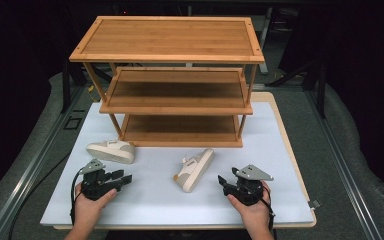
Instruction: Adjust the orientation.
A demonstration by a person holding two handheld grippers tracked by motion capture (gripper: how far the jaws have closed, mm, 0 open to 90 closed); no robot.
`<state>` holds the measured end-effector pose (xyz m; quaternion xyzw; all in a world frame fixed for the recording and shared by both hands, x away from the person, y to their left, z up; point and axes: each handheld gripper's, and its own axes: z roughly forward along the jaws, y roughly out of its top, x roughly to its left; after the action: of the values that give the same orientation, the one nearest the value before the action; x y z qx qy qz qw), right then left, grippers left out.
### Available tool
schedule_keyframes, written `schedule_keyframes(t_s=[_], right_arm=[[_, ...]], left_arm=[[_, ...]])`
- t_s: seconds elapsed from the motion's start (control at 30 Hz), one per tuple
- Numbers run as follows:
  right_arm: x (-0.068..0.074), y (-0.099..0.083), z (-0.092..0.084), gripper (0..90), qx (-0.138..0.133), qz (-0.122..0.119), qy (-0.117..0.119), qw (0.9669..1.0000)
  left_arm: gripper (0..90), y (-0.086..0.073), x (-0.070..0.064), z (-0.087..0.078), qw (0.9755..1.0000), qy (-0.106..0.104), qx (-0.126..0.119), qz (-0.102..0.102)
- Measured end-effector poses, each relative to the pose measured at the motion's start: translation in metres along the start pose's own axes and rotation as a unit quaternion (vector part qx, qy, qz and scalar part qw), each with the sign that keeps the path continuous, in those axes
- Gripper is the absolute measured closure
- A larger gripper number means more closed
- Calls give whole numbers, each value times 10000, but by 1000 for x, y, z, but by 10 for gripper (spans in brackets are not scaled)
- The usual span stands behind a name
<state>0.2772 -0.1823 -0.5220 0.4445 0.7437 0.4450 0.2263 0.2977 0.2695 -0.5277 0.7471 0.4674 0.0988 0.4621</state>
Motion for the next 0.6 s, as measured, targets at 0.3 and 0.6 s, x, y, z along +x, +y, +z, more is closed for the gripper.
schedule_keyframes(t_s=[0.3,0.6], right_arm=[[0,-1,1,404,-3,33,-3,10000],[0,-1,0,404,-22,91,-3,10000]], left_arm=[[483,13,-2,-7,9979,300,-14,581],[507,26,6,-8,9989,322,-86,327]])
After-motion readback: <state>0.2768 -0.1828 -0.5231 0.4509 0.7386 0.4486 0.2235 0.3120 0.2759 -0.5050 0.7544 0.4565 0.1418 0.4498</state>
